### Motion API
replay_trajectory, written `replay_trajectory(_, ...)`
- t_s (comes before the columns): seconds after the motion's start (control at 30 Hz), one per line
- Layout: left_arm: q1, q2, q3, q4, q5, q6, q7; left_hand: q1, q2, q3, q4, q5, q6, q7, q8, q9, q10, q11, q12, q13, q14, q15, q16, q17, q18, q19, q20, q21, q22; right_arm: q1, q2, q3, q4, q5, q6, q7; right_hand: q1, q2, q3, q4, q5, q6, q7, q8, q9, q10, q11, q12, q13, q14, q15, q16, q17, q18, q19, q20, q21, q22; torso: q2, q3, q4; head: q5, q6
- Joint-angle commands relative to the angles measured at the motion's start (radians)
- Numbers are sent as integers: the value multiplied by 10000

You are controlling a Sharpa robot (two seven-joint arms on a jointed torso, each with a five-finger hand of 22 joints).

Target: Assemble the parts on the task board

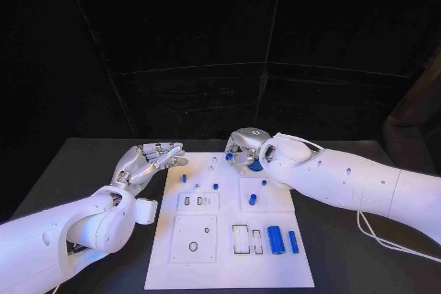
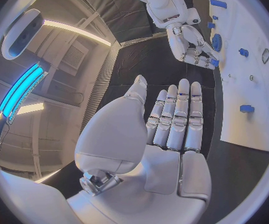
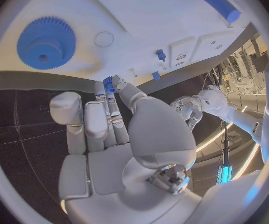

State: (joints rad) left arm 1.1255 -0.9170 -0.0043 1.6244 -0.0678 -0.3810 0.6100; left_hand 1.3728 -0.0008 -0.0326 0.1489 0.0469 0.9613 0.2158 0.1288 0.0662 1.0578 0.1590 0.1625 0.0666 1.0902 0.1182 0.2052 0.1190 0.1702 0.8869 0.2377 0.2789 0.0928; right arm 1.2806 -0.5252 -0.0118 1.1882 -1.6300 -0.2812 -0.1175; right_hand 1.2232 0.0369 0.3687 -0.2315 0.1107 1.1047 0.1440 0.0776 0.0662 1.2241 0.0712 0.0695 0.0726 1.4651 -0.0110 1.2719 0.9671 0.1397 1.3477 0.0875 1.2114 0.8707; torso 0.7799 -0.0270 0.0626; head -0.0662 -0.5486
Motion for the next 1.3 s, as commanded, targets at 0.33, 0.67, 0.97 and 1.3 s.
replay_trajectory(0.33, 52, 44, 10, -13, -66, 204, -17, -14, 86, -22, -49, 25, -1, 89, -39, -11, 0, 79, -31, -10, 46, 53, -37, 7, 141, 76, 0, -43, -22, 37, 924, 16, -946, 81, -266, -130, -58, -74, 54, 66, 27, 22, 7, -57, 53, 32, 19, -56, -22, 177, -38, 75, 7, -183, -5, -19, 93, 43, 81, 5, 46, 19, 24)
replay_trajectory(0.67, 89, 36, 10, -22, -66, 207, -49, -14, 86, -22, -49, 25, -1, 89, -39, -11, 0, 79, -31, -10, 46, 53, -37, 7, 141, 76, 0, -43, -22, 36, 1159, 16, -1071, 36, -236, -8, -58, -89, 79, 79, 25, 10, 14, -68, 50, 16, 25, -62, -26, 178, -35, 84, 14, -184, -7, -17, 104, 57, 102, 6, 58, 42, 0)
replay_trajectory(0.97, 101, 36, 10, -63, -66, 212, -77, -6, 90, -27, -63, 25, -3, 88, -48, -10, -2, 81, -42, -9, 46, 55, -48, 7, 141, 78, 2, -51, -29, 36, 1188, 16, -1053, 19, 42, 24, -65, -101, 105, 102, 27, 3, 21, -77, 47, 6, 32, -62, -28, 176, -29, 88, 10, -183, -17, -15, 106, 52, 122, 9, 43, 75, 1)
replay_trajectory(1.3, 112, 55, 10, -82, -66, 229, -99, 5, 98, -28, -76, 26, -4, 89, -56, -10, -3, 82, -52, -9, 46, 57, -59, 7, 141, 80, 3, -58, -36, 36, 1390, 15, -1306, -111, 435, -18, -109, -233, 181, 190, -1, -78, 58, -123, 30, -101, 65, -75, -46, 159, 2, 86, -41, -180, -66, 9, 114, 38, 147, 8, 56, 57, 3)
